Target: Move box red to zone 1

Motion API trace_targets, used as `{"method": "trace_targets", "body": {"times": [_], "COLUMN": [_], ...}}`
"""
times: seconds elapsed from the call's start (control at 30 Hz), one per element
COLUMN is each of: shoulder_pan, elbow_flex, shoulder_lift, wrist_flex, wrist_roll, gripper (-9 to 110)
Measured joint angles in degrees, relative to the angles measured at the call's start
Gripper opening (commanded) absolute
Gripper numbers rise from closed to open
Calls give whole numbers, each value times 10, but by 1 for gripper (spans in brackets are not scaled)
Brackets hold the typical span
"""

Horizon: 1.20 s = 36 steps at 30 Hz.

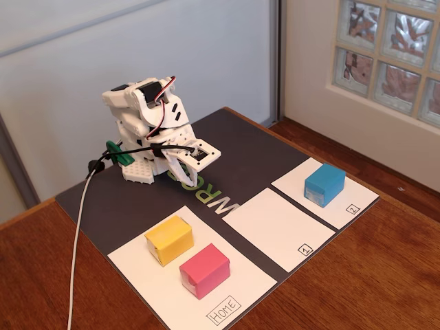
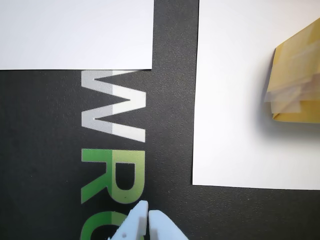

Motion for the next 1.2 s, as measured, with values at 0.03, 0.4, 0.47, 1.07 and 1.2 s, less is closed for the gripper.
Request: {"method": "trace_targets", "body": {"times": [0.03,0.4,0.47,1.07,1.2], "shoulder_pan": [0,0,0,-2,-27], "elbow_flex": [0,0,0,18,-4], "shoulder_lift": [0,0,0,0,-11], "wrist_flex": [0,0,0,-68,-133], "wrist_roll": [0,0,0,45,94], "gripper": [0,0,0,0,0]}}
